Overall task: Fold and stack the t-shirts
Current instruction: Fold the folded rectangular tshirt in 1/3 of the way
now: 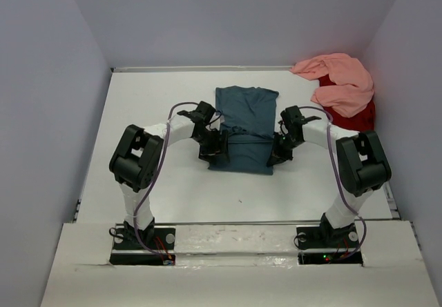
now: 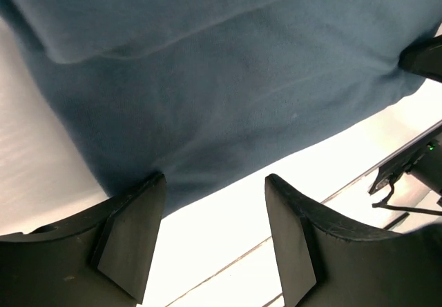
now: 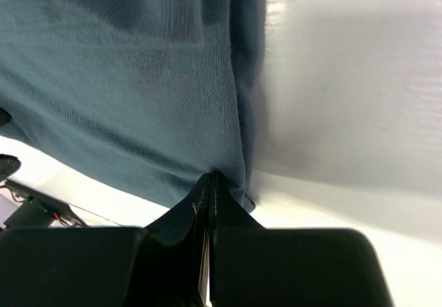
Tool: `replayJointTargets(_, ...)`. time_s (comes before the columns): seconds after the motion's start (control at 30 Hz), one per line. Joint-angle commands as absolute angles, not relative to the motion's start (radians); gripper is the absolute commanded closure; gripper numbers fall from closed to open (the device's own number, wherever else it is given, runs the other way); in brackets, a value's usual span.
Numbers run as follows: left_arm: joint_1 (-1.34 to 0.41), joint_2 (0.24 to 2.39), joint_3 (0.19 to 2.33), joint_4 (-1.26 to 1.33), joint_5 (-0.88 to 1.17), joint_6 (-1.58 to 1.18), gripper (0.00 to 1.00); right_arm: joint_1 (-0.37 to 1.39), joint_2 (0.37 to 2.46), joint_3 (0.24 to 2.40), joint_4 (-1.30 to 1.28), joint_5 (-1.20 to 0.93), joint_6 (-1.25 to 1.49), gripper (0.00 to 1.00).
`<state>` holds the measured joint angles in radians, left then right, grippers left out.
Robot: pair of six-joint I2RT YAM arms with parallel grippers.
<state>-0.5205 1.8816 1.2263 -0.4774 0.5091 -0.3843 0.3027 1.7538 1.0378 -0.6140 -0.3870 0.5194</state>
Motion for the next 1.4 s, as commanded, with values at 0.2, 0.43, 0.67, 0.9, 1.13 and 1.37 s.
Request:
replayJointTargets(0.2,-0.552,1.865,1.413,-0.583,0.442,-0.394,0.28,0.308,1.698,1.152,-0.706,-0.371,0.531,1.00)
replayJointTargets(0.43,-0.561,1.882,1.554,-0.598,0.474,-0.399,0.28,0.318,1.689,1.218,-0.718,-0.399,0.538,1.00)
replayJointTargets(0.67,-0.577,1.865,1.529,-0.542,0.520,-0.410,0.28,0.328,1.732,1.218,-0.634,-0.446,0.557,1.00)
replayJointTargets(0.9,-0.578,1.835,1.387,-0.463,0.575,-0.437,0.83,0.350,1.818,1.275,-0.563,-0.462,0.531,1.00)
replayJointTargets(1.13,-0.580,1.850,1.295,-0.457,0.598,-0.449,1.00,0.350,1.916,1.385,-0.540,-0.494,0.541,1.00)
replayJointTargets(1.37,-0.583,1.865,1.240,-0.410,0.591,-0.494,1.00,0.419,1.965,1.437,-0.523,-0.508,0.572,1.00)
